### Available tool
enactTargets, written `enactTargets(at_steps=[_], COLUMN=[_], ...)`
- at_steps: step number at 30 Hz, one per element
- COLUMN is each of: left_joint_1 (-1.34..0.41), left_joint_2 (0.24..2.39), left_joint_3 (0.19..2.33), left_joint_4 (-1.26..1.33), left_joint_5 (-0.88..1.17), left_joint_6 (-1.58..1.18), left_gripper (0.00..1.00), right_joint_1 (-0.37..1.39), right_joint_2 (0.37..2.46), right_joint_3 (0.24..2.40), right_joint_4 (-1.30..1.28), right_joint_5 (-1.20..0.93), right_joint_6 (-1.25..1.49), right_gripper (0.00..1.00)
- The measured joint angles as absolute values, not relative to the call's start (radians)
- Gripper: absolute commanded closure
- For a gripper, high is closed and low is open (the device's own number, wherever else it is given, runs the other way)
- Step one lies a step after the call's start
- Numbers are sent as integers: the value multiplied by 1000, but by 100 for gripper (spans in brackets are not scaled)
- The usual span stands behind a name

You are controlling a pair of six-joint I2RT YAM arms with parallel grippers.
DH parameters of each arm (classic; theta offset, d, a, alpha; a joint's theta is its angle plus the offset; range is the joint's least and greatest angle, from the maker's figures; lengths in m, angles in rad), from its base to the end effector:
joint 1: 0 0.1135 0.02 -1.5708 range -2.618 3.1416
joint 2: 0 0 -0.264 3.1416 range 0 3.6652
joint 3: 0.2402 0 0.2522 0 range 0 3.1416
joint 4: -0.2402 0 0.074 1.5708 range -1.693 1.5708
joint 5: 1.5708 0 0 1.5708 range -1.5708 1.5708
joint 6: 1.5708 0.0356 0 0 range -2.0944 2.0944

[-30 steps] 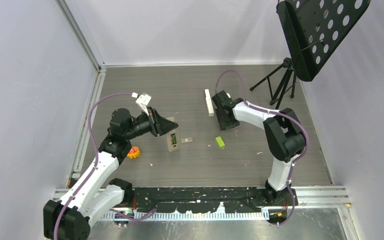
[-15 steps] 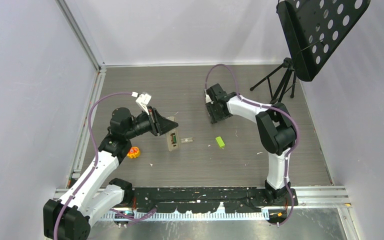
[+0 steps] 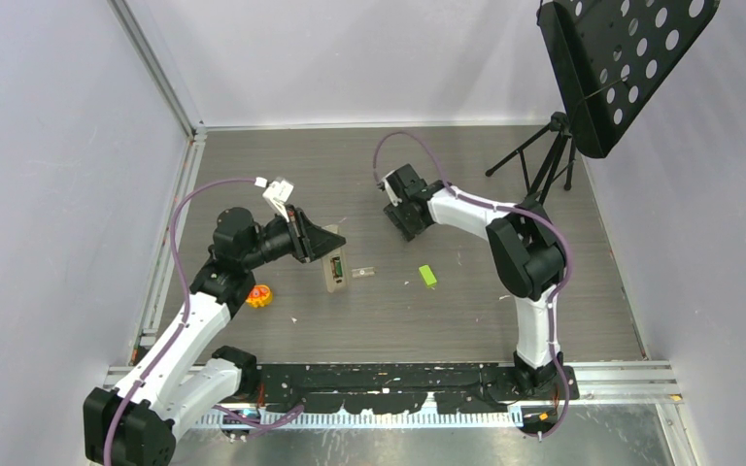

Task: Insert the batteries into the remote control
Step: Move the battery to the center of the board.

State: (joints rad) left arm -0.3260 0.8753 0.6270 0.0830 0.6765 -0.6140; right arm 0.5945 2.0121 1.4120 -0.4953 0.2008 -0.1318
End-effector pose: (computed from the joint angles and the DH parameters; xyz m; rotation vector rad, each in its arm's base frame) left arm 0.1856 -0.0863 0.2974 0.2720 1.8551 -1.2528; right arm 0.3508 0.2286 0.1666 -0.8750 2.4834 -0.1119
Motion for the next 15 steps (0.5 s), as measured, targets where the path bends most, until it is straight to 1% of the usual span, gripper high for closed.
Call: enactTargets(at_steps=[7, 15], left_joint_1=[-326, -326], left_joint_2=[875, 876], left_joint_3=[638, 638], left_joint_4=[67, 56], left_joint_5=[673, 673], left_joint_6=[-601, -594], left_gripper=[100, 100], right_joint_1=[650, 665], right_joint_2=[2013, 2034], right_joint_3=[1409, 1422], right_joint_4=[-475, -439], right_joint_5=[250, 297], right_joint_6=[-218, -296], right_gripper=[42, 41])
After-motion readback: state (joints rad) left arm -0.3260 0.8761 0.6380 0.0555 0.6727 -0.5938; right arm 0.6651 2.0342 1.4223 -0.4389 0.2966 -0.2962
